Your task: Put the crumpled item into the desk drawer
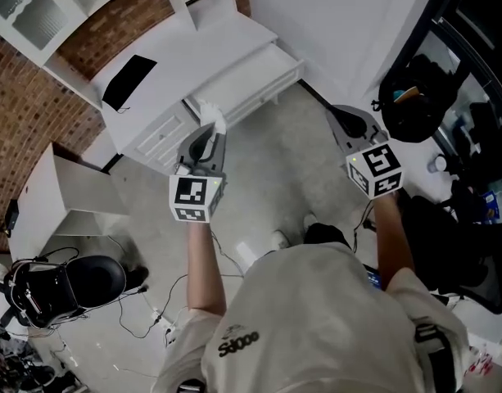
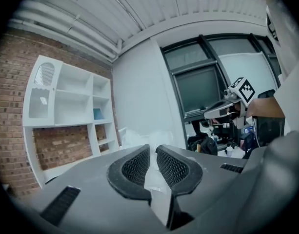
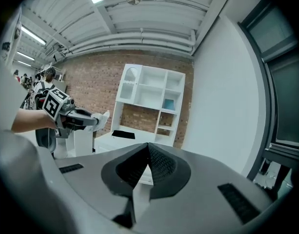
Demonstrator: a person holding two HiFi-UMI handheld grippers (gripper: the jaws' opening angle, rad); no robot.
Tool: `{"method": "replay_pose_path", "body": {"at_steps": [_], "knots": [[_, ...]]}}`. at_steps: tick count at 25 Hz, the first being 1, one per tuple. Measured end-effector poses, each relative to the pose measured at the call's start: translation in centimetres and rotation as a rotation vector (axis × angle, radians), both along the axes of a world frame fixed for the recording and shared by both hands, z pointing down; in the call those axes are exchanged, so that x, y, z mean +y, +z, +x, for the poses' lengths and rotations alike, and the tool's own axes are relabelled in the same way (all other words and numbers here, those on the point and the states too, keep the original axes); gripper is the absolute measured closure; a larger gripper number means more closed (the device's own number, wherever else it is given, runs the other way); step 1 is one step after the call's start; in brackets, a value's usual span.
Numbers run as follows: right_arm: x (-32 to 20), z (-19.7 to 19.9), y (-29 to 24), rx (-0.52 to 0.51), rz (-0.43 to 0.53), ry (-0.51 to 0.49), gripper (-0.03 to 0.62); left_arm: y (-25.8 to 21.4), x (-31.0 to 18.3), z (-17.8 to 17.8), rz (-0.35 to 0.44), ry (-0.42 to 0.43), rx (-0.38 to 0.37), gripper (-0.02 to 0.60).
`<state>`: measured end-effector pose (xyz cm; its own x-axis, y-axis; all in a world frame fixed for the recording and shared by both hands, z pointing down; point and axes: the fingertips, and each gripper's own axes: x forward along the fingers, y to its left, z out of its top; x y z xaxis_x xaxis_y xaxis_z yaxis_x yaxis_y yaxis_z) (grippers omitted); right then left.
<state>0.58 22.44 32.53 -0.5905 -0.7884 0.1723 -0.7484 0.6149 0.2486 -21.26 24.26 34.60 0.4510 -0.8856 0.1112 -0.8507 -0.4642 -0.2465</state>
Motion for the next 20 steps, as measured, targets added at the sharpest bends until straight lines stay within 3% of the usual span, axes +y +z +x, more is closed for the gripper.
{"method": "replay_pose_path", "body": {"at_steps": [8,20], "knots": [[-0.2,0.0,0.1,0.01,0.017,0.041,0.589,0.4,-0.7,-0.7,0.02,0.027,0.03,0.525],[-4.1,1.4,-0.5,-0.012,0.053,0.081,0.589,0.5,-4.3,0.8,0.016,0.066,0.006,0.525]]}}
